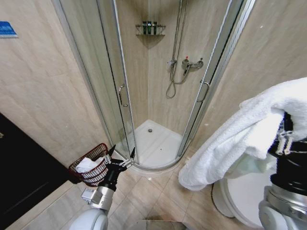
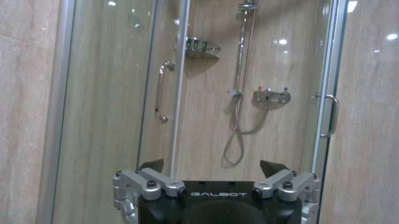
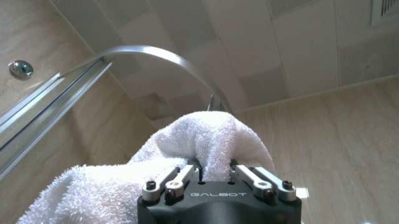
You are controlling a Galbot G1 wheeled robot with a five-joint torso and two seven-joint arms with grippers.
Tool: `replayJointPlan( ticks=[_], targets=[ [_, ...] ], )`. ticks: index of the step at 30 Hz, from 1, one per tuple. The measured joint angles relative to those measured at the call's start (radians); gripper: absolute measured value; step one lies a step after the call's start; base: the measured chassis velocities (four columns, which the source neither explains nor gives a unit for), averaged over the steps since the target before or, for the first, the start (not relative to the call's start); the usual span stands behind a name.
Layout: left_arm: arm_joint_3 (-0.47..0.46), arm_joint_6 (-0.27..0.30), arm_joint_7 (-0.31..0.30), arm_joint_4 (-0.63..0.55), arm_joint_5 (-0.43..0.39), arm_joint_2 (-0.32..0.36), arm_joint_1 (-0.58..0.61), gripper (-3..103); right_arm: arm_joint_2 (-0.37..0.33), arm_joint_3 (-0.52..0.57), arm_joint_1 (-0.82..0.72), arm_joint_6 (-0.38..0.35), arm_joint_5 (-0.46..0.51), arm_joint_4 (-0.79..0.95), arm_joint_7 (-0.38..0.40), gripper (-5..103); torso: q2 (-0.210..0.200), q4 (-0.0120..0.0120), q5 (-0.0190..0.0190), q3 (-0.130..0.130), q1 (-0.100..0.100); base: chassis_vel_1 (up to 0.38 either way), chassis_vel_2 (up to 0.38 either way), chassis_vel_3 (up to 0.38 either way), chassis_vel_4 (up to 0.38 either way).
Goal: Discard the used towel into the hamper.
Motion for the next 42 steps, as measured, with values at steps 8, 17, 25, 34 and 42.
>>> replayJointPlan(
  ticks=[8, 17, 25, 34, 42],
  targets=[
    [0.0, 0.0, 0.0, 0.0, 0.0, 0.0, 0.0, 100, 0.001, 0.0, -0.002, 0.0, 0.0, 0.0, 0.0, 20, 0.047, 0.0, 0.0, 0.027, 0.021, 0.0, 0.0, 0.0, 0.0],
    [0.0, 0.0, 0.0, 0.0, 0.0, 0.0, 0.0, 100, 0.003, -0.003, -0.004, 0.001, 0.0, 0.0, 0.0, 20, 0.099, 0.0, 0.0, 0.054, 0.046, 0.0, 0.0, 0.0, 0.0],
    [0.0, 0.0, 0.0, 0.0, 0.0, 0.0, 0.0, 100, 0.004, -0.002, -0.003, 0.012, -0.005, 0.0, -0.016, 20, 0.112, 0.0001, 0.0, 0.06, 0.052, 0.0, 0.0, 0.0, 0.0],
    [0.0, 0.0, 0.0, 0.0, 0.0, 0.0, 0.0, 100, 0.002, -0.002, 0.0, 0.012, -0.007, 0.0, -0.017, 20, 0.108, 0.0, 0.0001, 0.058, 0.05, 0.0, 0.0, 0.0, 0.0],
    [0.0, 0.0, 0.0, 0.0, 0.0, 0.0, 0.0, 100, 0.002, -0.002, 0.003, 0.012, -0.008, 0.0, -0.016, 20, 0.104, 0.0004, -0.0002, 0.056, 0.048, 0.103, 0.07, -0.061, -0.104]
  ],
)
